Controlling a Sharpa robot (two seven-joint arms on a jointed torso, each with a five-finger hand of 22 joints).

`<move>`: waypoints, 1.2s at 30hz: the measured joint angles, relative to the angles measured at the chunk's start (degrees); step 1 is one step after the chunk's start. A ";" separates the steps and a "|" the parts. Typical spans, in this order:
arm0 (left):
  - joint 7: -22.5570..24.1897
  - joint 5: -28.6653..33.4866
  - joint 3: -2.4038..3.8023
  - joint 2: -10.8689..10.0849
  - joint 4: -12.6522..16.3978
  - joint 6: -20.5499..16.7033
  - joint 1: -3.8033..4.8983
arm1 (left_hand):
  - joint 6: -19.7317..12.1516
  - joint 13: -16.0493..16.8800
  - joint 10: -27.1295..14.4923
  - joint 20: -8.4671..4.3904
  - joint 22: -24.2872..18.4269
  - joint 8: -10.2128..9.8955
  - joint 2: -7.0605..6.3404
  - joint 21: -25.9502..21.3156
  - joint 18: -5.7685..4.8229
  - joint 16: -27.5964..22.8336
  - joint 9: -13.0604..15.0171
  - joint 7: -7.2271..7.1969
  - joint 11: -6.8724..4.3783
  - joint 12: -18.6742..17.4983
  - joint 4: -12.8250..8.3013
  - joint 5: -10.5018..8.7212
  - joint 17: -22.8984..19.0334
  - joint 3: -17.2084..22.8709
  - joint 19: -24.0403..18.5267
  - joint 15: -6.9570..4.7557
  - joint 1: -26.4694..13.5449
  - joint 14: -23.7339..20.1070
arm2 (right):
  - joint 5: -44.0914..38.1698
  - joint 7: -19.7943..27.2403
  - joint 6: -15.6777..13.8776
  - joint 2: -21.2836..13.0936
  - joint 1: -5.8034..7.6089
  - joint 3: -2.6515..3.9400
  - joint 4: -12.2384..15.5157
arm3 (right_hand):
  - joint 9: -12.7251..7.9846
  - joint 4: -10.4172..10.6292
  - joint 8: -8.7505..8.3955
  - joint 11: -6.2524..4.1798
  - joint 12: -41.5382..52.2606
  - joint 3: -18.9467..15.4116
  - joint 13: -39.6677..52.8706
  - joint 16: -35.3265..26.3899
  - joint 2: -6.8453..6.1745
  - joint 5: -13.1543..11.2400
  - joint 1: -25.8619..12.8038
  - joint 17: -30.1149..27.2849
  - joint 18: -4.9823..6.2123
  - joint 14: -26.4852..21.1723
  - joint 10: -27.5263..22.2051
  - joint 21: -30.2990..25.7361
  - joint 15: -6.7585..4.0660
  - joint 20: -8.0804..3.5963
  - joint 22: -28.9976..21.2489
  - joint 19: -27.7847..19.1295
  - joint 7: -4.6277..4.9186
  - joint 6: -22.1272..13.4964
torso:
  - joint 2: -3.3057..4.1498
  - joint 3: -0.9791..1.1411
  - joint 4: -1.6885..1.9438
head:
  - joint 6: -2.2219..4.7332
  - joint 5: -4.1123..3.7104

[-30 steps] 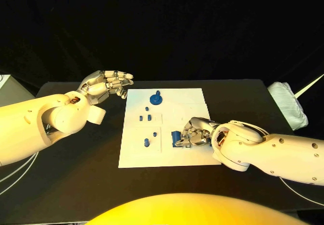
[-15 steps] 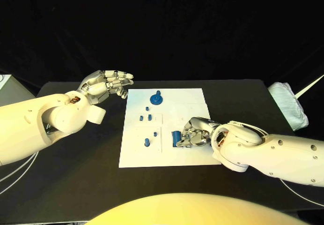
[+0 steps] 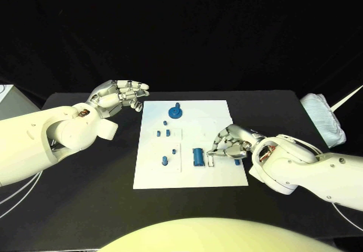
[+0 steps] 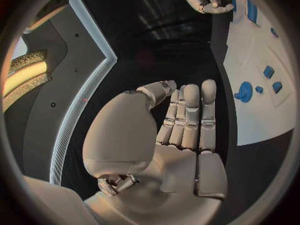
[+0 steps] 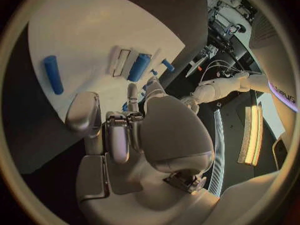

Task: Assemble the parts on the task board

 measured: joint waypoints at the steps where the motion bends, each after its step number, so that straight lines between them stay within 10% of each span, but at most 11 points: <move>1: -0.01 0.00 0.00 -0.01 0.00 0.00 0.00 | 0.00 0.00 0.00 0.00 0.00 0.00 0.00 0.00 0.00 0.00 0.00 0.00 0.00 0.00 0.00 0.00 0.00 0.00 0.00 0.00 0.00 0.00 | 0.26 0.24 -0.42 -0.75 0.23 0.02 0.09 | -0.21 -0.03 -0.43 0.10 -0.22 0.52 0.00 0.00 -0.48 0.00 0.12 0.00 0.00 0.11 0.11 0.00 0.28 0.19 0.01 -0.08 0.32 -0.32 | -0.02 -0.01 0.00 | 0.08 -0.01; 7: -0.03 0.00 0.00 0.02 0.07 0.00 0.00 | 0.00 0.00 0.00 0.00 0.00 0.00 0.00 0.00 0.00 0.00 0.00 0.00 0.00 0.00 0.00 0.00 0.00 0.00 0.00 0.00 0.00 0.00 | 0.94 0.83 -1.97 -5.54 0.73 -0.05 -0.10 | -1.16 -0.32 -2.39 0.85 -0.68 2.94 0.00 0.00 -2.17 0.13 1.72 -0.01 0.00 0.10 0.09 -0.41 0.93 0.80 0.13 -0.07 1.11 -1.93 | -0.05 -0.10 0.01 | 0.32 -0.32; 15: -0.05 0.00 0.00 0.12 0.06 0.00 0.00 | 0.00 0.00 0.00 0.00 0.00 -0.01 0.00 0.00 0.00 0.00 0.00 0.00 0.00 0.00 0.00 0.00 0.00 0.00 0.00 0.00 0.00 0.00 | -1.38 -0.50 -2.35 -9.55 -0.12 -0.41 -0.16 | -2.07 -0.04 -4.29 1.32 -2.42 5.84 0.00 0.00 -5.29 8.30 2.63 -0.01 0.00 0.12 0.12 -1.73 1.32 1.39 -0.28 -0.35 1.65 -2.18 | -0.10 -0.02 -0.28 | 0.25 -1.05; 36: -0.07 -0.01 -0.01 0.28 -0.02 0.04 0.00 | 0.00 0.00 0.00 0.00 0.00 -0.01 0.00 0.00 0.00 0.00 0.00 0.00 0.00 0.00 0.00 0.00 -0.05 0.00 0.00 0.00 0.00 0.00 | -7.58 -5.53 -1.32 -6.22 -3.60 -0.73 -2.83 | -1.98 0.16 -4.29 1.32 -1.76 6.97 -0.01 0.00 -5.76 5.97 -0.58 -0.02 0.00 0.12 0.12 -1.00 1.32 1.62 0.65 -0.17 1.17 -0.33 | -0.13 0.00 -0.34 | 0.04 -1.27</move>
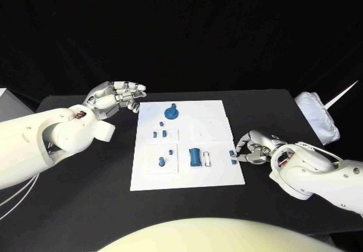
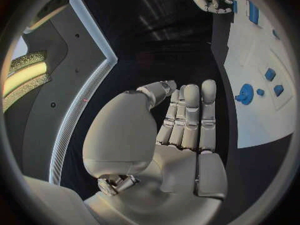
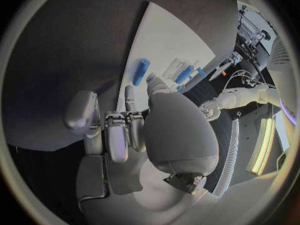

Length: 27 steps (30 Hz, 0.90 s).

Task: Assemble the parts on the task board

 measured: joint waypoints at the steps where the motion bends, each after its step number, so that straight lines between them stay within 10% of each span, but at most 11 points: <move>1: 0.00 0.00 0.00 -0.01 0.00 0.01 0.00 | 0.00 0.00 0.00 0.00 0.00 0.00 0.00 0.00 0.00 0.00 0.00 0.00 0.00 0.00 0.00 0.00 0.00 0.00 0.00 0.00 0.00 0.00 | -0.13 -0.11 0.05 0.34 -0.20 0.00 -0.24 | 0.00 0.03 0.00 0.00 0.00 0.03 0.00 0.00 0.00 0.00 0.00 0.00 0.00 0.00 0.00 0.00 0.00 -0.11 0.02 0.11 0.00 0.00 | 0.00 0.00 0.00 | -0.04 0.02; 20: -0.01 -0.01 0.00 -0.14 0.03 0.08 0.00 | 0.00 0.00 0.00 0.00 0.00 0.00 0.00 0.00 0.00 0.00 0.00 0.00 0.00 0.00 0.00 0.00 0.01 0.00 0.00 0.00 0.00 0.00 | -2.44 -0.81 0.66 3.45 -1.56 0.44 -2.95 | 0.53 -1.90 0.88 -0.45 1.11 4.32 0.00 0.00 0.03 -0.55 4.42 -0.01 0.00 -0.18 -0.02 1.28 -0.24 -0.59 1.13 0.59 -0.78 1.84 | -0.05 -0.03 -0.03 | -0.47 0.06; 27: -0.01 -0.01 0.00 -0.17 0.03 0.10 0.00 | 0.00 0.00 0.00 0.00 0.00 0.00 0.00 0.00 0.00 0.00 0.00 0.00 0.00 0.00 0.00 0.00 0.01 0.00 0.00 0.00 0.00 0.00 | -4.53 -0.61 1.31 4.17 -1.57 0.57 -3.10 | -0.56 -4.36 -0.58 -0.65 1.11 11.25 0.00 0.00 -1.16 2.25 8.45 -0.01 0.00 0.01 -0.22 1.50 -0.43 -0.80 1.59 0.80 -0.87 2.49 | -0.10 -0.10 -0.03 | -0.43 -0.01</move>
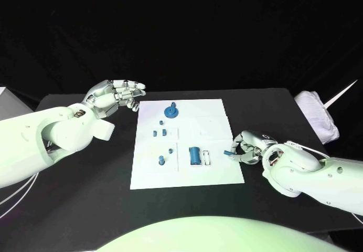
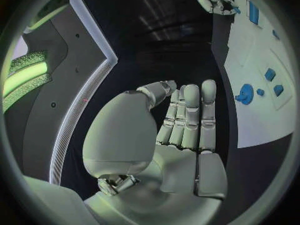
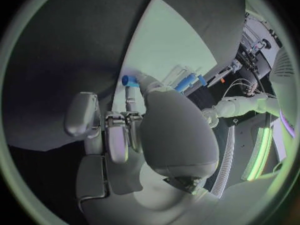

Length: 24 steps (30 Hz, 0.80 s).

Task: Assemble the parts on the task board

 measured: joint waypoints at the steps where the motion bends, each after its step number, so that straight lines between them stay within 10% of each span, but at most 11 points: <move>1: 0.00 0.00 0.00 -0.01 0.00 0.00 0.00 | 0.00 0.00 0.00 0.00 0.00 0.00 0.00 0.00 0.00 0.00 0.00 0.00 0.00 0.22 -0.10 0.00 0.00 0.10 0.00 0.00 0.00 0.00 | -0.27 0.02 0.09 0.06 0.00 0.00 0.00 | -0.04 0.16 0.02 0.00 0.20 0.71 0.00 0.00 -0.14 0.27 0.14 0.00 0.00 0.00 0.00 0.00 0.00 0.00 0.10 0.00 -0.05 0.06 | 0.00 -0.01 0.00 | 0.01 -0.01; 24: -0.12 0.00 0.00 -0.11 0.05 0.01 0.00 | 0.00 0.00 0.00 0.00 0.00 0.00 0.00 0.00 0.00 0.00 0.00 0.00 0.00 0.23 -0.24 0.00 0.01 0.24 0.00 0.00 0.00 0.00 | -2.33 -0.80 0.38 -0.36 0.94 -0.30 4.03 | 0.92 -0.41 0.76 -0.42 1.33 8.64 0.00 0.00 -2.67 7.08 -5.34 -0.01 0.00 0.00 0.01 1.78 -0.41 -0.40 0.94 0.39 -0.82 1.23 | 0.01 0.03 0.00 | 0.11 0.21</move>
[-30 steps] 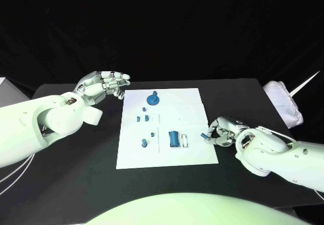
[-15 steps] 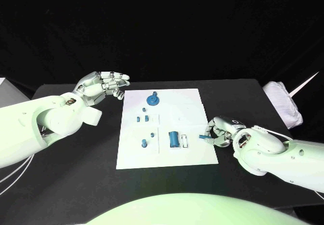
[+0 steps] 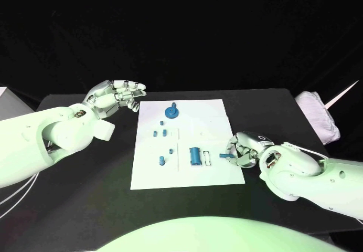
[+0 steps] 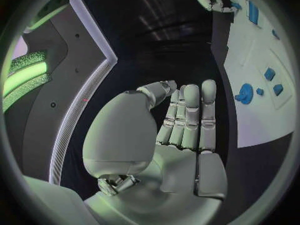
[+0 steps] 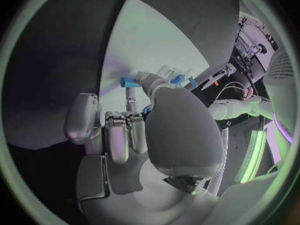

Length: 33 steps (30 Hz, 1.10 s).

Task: Assemble the parts on the task board

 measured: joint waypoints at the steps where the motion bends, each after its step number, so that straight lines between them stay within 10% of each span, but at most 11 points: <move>1: 0.00 0.00 0.00 0.01 0.00 0.00 0.00 | 0.00 0.00 0.00 0.00 0.00 0.00 0.00 0.00 0.00 0.00 0.00 0.00 0.00 0.00 0.00 0.00 -0.01 0.00 0.00 0.00 0.00 0.00 | 0.36 -0.03 -0.21 -0.11 0.45 0.11 0.62 | 0.19 0.14 0.05 -0.10 0.00 0.14 0.00 0.00 -0.17 0.00 -0.49 0.00 0.00 0.00 0.10 0.21 0.00 0.00 0.00 0.00 0.00 0.00 | 0.00 0.01 0.00 | 0.00 -0.01; 16: -0.05 0.00 0.00 0.04 0.07 0.01 0.00 | 0.00 0.00 0.00 0.00 0.00 0.00 0.00 0.00 0.00 0.00 0.00 0.00 0.00 0.00 0.00 0.00 -0.05 0.00 0.00 0.00 0.00 0.00 | 7.12 -0.13 -2.32 2.28 1.91 0.31 2.15 | 0.46 0.85 0.71 -0.19 0.38 0.85 0.00 0.00 -0.07 -0.69 -3.31 0.00 0.00 0.00 0.19 0.45 0.00 -0.21 -0.01 0.21 -0.20 0.20 | 0.02 -0.04 -0.08 | -0.05 0.01; 29: -0.09 -0.01 0.00 0.15 0.05 0.04 0.00 | 0.00 0.00 0.00 0.00 0.00 0.00 0.00 0.00 0.00 0.00 0.00 0.00 0.00 -0.01 0.00 0.00 -0.05 0.00 0.00 0.00 0.00 0.00 | 11.26 -0.14 -1.97 5.23 0.74 0.28 -0.03 | 1.29 3.96 1.41 -0.60 1.50 0.73 0.00 0.00 1.63 -7.47 -10.04 0.04 0.00 -0.01 0.20 0.21 -0.41 -0.21 -0.03 0.20 -0.55 0.98 | -0.03 0.03 -0.03 | 0.07 -0.02; 33: -0.14 -0.01 -0.01 0.16 0.05 0.08 0.00 | 0.00 0.00 0.00 0.00 0.00 0.00 0.00 0.00 0.00 0.00 0.00 0.00 0.00 -0.01 0.00 0.00 -0.05 0.00 0.00 0.00 0.00 0.00 | 11.88 -0.18 -1.69 5.98 0.63 0.29 -0.78 | 1.64 4.52 1.85 -0.60 1.50 0.20 0.00 0.00 2.36 -13.14 -13.19 0.04 -0.01 -0.01 0.20 0.21 -0.41 -0.42 -0.03 0.42 -0.85 1.29 | 0.01 0.03 -0.01 | 0.09 -0.03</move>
